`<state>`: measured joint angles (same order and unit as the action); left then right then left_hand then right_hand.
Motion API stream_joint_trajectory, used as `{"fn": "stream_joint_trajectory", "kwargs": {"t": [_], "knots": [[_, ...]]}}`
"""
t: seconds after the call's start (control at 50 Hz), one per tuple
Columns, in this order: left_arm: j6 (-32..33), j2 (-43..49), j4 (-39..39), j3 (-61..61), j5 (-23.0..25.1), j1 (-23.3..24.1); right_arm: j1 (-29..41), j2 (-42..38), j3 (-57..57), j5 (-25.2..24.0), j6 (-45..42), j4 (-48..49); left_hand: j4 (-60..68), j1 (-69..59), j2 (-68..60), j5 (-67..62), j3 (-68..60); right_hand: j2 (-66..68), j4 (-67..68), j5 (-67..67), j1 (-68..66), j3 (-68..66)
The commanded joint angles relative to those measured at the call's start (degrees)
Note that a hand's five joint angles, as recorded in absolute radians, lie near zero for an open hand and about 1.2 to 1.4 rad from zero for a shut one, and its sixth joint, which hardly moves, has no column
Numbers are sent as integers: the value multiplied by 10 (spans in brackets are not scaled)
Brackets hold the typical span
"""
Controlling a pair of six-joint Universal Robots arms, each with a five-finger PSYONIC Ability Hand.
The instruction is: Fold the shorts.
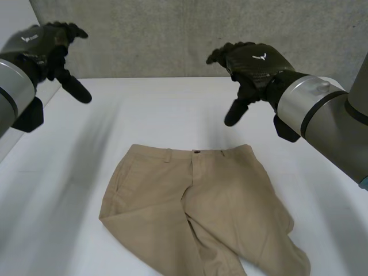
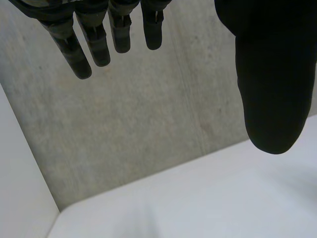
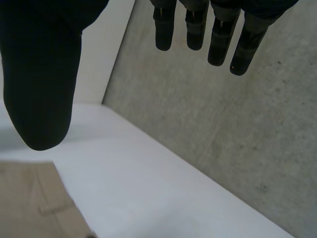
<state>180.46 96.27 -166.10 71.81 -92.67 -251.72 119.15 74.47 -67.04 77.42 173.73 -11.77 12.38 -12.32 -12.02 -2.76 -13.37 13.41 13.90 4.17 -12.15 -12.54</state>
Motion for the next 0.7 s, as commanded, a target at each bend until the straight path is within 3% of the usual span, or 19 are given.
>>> {"fn": "stream_joint_trajectory", "kwargs": {"t": [0.02, 0.12, 0.22, 0.42, 0.7], "knots": [[-16, 18, 2, 52, -26, 16, -7, -43, -12, -1, -176, -43, -22, 21, 18, 26, 32, -10, -15, -17, -3, 1], [-36, 33, -2, 111, -60, 45, -15, -66, -41, 2, -299, -51, -20, 19, 16, 24, 30, -6, -11, -14, -6, -2], [-38, 42, -11, 162, -76, 54, -31, -96, -62, -6, -368, -37, -23, 23, 20, 27, 33, -6, -11, -14, -6, -2], [-63, 93, -35, 221, -78, 61, -80, -175, -49, -76, -445, 26, -24, 23, 20, 28, 34, 39, 34, 31, -52, -48], [-87, 167, -48, 214, -79, 65, -117, -274, -6, -123, -517, 61, -12, 11, 8, 15, 21, 148, 143, 141, -161, -157]]}}
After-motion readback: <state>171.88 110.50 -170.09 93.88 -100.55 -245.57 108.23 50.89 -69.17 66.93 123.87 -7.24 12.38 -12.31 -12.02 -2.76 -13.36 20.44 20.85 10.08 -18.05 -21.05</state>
